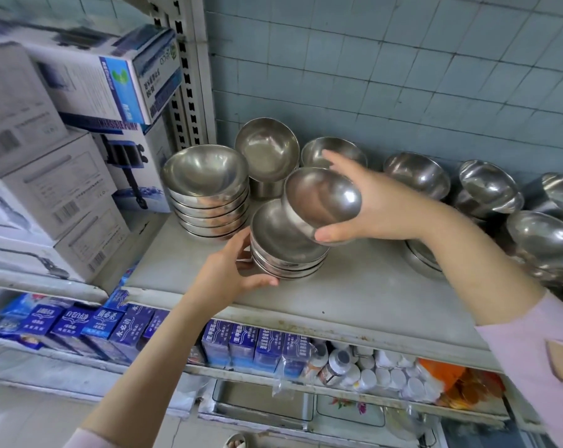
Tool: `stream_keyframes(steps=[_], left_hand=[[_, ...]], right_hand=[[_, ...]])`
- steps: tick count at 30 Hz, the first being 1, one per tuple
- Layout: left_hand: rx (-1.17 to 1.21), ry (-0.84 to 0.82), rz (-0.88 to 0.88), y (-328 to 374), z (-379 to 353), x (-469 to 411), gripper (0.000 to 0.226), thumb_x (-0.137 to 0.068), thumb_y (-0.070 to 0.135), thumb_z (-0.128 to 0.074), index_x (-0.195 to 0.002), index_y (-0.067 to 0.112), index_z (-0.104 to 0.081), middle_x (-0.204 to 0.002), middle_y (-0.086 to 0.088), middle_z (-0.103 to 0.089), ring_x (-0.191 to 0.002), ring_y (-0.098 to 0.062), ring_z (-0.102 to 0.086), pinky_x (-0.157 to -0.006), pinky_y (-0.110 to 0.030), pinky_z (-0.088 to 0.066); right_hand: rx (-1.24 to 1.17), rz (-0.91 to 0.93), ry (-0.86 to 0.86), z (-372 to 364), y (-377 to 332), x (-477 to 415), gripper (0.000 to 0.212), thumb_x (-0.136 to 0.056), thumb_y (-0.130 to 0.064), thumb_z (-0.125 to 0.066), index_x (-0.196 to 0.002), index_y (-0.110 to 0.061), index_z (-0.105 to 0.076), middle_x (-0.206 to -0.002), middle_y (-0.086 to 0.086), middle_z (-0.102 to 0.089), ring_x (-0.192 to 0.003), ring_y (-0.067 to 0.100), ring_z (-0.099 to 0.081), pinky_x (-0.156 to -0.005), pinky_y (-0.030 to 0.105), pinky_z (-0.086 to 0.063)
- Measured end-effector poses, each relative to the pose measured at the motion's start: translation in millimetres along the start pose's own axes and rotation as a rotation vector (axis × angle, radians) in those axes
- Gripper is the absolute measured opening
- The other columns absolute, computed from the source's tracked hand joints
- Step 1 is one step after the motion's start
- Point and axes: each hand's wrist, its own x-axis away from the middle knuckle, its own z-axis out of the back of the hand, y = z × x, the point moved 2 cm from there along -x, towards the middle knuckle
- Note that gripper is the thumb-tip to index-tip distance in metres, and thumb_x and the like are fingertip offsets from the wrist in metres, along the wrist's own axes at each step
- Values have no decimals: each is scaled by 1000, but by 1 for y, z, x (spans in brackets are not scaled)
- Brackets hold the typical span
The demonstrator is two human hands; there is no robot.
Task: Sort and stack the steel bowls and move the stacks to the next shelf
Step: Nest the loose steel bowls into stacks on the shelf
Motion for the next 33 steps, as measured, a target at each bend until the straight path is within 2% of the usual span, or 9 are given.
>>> stream_keyframes(steps=[3, 6, 9, 12, 16, 19, 23, 27, 33], left_hand=[[3, 9, 0, 1, -1, 1, 108, -50, 48, -88, -143, 24, -39, -121, 9, -66, -102, -5, -66, -89, -14, -47], [16, 16, -3, 4, -2, 3, 109, -48, 51, -85, -143, 22, -40, -119, 13, -63, -98, -4, -65, -82, -3, -44], [22, 25, 11, 4, -2, 3, 110, -46, 52, -85, -142, 21, -40, -121, 11, -63, -100, -6, -65, -86, -8, -46], [20, 29, 24, 5, -2, 3, 110, -45, 53, -85, -140, 21, -41, -123, 7, -66, -102, -7, -66, -83, -4, -43], [17, 61, 30, 11, -7, 7, 108, -47, 49, -88, -140, 21, -41, -118, 9, -66, -100, -6, -64, -88, -18, -47], [38, 104, 38, 15, -17, 8, 104, -51, 39, -92, -140, 20, -42, -118, 11, -64, -105, -7, -61, -89, -19, -44], [44, 103, 43, 22, -33, 3, 101, -50, 37, -93, -136, 21, -43, -117, 12, -63, -105, -7, -60, -88, -19, -43], [34, 83, 32, 33, -49, -5, 101, -49, 38, -94, -135, 18, -45, -122, 5, -65, -106, -7, -59, -89, -18, -40], [11, 61, 5, 36, -52, -2, 100, -48, 48, -86, -135, 21, -44, -108, 14, -60, -101, -4, -57, -90, -18, -41]], right_hand=[[21, 23, -31, -28, -7, -11, 126, -61, -57, -85, -157, -40, -5, -161, -11, -25, -145, 5, -27, -104, 16, -23], [22, 32, -36, -38, -7, -18, 126, -61, -61, -84, -156, -41, -4, -163, -7, -22, -148, 10, -21, -114, 25, -24], [12, 24, -52, -41, -7, -22, 128, -57, -65, -82, -155, -44, -2, -163, -8, -21, -149, 10, -18, -119, 32, -23], [27, 34, -65, -48, -7, -24, 129, -59, -65, -82, -156, -43, -1, -164, -7, -20, -150, 10, -16, -120, 34, -23], [-19, 32, -81, -40, -6, -17, 128, -60, -63, -83, -155, -45, 1, -163, -17, -14, -148, 2, -15, -116, 23, -20], [-127, -59, 68, -10, 21, 9, 123, -55, -71, -76, -155, -48, -8, -159, -26, -16, -144, -5, -18, -118, 24, -20], [-136, -339, 321, 17, 93, 63, 118, -49, -74, -72, -153, -42, -25, -158, -15, -32, -145, 7, -30, -117, 34, -29], [105, -501, 287, 9, 145, 86, 120, -61, -68, -77, -157, -27, -18, -164, -2, -22, -150, 20, -23, -117, 38, -25], [84, -526, 262, -2, 172, 82, 126, -64, -61, -83, -158, -28, -6, -166, 2, -14, -150, 30, -17, -118, 44, -25]])
